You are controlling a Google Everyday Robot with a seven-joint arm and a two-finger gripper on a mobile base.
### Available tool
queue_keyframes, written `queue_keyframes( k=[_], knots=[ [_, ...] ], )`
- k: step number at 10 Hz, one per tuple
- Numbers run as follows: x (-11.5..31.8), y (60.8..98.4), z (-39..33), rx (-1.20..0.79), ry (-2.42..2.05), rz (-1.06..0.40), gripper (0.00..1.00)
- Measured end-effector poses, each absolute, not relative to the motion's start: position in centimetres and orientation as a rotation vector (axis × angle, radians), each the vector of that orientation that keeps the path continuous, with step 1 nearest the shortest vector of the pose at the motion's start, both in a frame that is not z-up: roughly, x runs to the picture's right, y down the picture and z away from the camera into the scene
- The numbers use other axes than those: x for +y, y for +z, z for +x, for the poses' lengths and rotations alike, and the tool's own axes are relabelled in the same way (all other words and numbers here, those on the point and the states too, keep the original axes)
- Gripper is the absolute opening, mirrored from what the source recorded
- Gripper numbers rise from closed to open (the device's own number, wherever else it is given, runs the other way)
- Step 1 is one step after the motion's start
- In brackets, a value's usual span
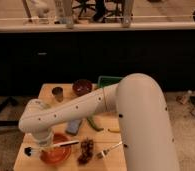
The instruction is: Place brush in red bowl
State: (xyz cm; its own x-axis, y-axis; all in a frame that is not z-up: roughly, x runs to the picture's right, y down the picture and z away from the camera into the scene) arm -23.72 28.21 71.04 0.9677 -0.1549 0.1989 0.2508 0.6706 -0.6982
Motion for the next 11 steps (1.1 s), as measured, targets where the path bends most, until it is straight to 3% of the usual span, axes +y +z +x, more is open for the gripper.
queue_keyframes(
  k=[4,5,11],
  knots=[
    [28.21,71.04,-23.72,-0.127,-0.229,-0.804,0.75],
    [28.21,71.04,-23.72,-0.126,-0.229,-0.804,0.8],
    [28.28,71.07,-23.7,-0.126,-0.229,-0.806,0.8]
  ],
)
